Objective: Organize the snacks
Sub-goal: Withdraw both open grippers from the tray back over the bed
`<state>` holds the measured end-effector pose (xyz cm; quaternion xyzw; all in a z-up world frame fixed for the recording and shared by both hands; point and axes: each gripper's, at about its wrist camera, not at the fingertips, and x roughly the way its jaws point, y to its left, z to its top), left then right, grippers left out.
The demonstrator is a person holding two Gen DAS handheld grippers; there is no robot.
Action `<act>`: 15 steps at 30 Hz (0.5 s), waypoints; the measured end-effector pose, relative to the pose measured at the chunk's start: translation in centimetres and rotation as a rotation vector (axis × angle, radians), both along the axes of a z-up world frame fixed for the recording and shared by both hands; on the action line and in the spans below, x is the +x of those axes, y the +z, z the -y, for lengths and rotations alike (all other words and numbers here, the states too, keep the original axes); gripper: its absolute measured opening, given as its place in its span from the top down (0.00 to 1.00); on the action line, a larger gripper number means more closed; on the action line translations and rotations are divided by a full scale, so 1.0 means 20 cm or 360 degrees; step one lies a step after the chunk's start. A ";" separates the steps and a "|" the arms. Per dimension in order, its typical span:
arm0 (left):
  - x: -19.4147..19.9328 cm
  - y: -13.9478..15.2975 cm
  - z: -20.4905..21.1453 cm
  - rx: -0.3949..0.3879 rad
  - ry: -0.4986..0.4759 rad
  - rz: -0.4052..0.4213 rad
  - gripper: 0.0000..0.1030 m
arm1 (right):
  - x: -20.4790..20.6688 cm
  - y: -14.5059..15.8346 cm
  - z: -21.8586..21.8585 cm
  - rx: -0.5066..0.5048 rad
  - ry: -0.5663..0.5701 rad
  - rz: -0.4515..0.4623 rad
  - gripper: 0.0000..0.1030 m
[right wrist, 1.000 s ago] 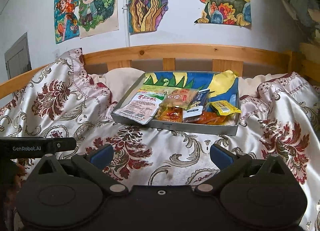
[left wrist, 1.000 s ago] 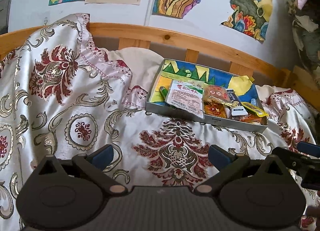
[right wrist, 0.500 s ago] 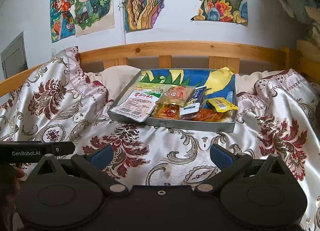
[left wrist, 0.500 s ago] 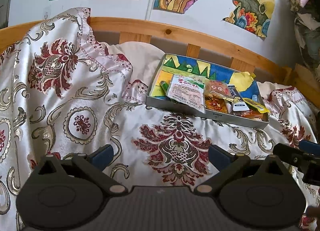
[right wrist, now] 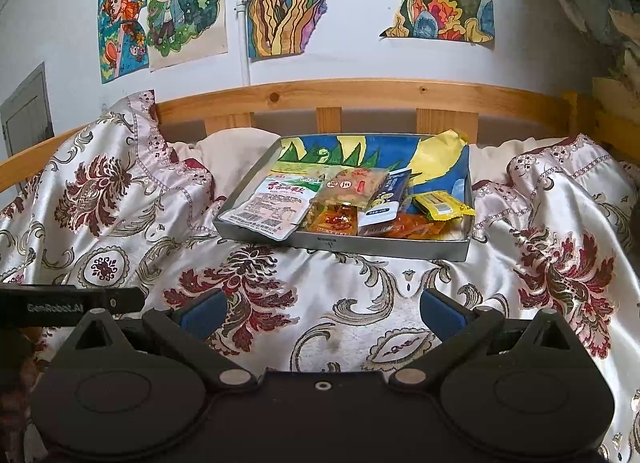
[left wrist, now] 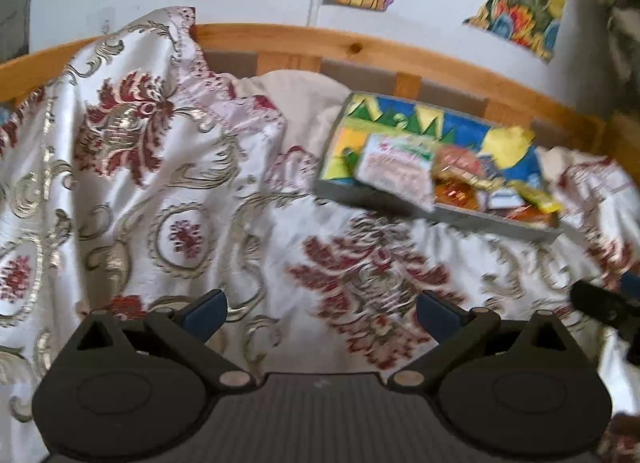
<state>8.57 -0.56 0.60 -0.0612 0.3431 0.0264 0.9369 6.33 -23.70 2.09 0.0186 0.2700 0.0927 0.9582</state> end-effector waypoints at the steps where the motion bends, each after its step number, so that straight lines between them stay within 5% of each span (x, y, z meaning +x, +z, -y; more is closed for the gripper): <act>1: 0.00 0.00 0.00 0.0026 0.0004 -0.0008 0.01 | 0.00 0.00 0.00 0.0000 0.0000 0.0000 0.01; 15: 0.00 -0.01 0.02 0.0086 -0.0076 -0.0029 0.01 | -0.01 -0.02 0.00 0.0000 0.0003 -0.0012 0.01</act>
